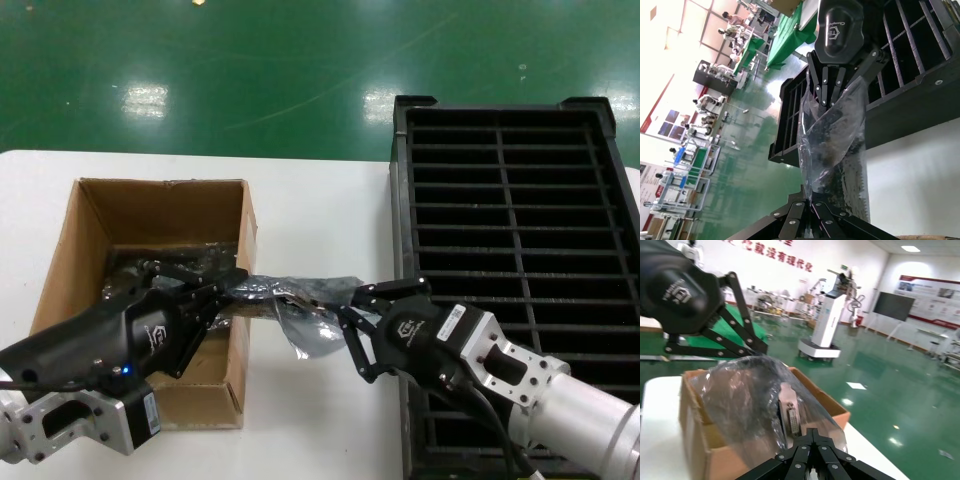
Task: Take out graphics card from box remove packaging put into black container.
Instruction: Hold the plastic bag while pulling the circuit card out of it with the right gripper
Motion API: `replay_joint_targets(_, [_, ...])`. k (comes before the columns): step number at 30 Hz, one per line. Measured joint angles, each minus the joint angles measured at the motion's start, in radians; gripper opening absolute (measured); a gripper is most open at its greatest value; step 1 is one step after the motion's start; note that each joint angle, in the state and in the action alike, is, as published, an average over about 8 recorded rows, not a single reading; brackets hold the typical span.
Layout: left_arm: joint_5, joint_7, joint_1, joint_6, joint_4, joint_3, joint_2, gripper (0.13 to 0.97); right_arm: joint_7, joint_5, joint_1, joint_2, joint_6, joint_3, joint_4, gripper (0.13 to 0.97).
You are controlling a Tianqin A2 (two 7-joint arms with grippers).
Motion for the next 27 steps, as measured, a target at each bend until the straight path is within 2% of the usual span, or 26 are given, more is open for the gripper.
replay_joint_targets(7, [0.000, 0.000, 0.000, 0.000, 0.000, 0.000, 0.000, 0.140, 0.311, -0.296, 0.019, -0.012, -0.107, 0.000, -0.040, 0.147])
replay_joint_targets(15, [0.000, 0.000, 0.000, 0.000, 0.000, 0.000, 0.000, 0.140, 0.626, -0.599, 0.022, -0.017, -0.152, 0.000, -0.045, 0.196])
replay_joint_targets(20, [0.000, 0.000, 0.000, 0.000, 0.000, 0.000, 0.000, 0.140, 0.739, -0.699, 0.020, -0.022, -0.155, 0.004, -0.047, 0.261])
replay_joint_targets(27, [0.000, 0.000, 0.000, 0.000, 0.000, 0.000, 0.000, 0.140, 0.826, -0.779, 0.000, -0.061, -0.166, 0.054, -0.075, 0.324])
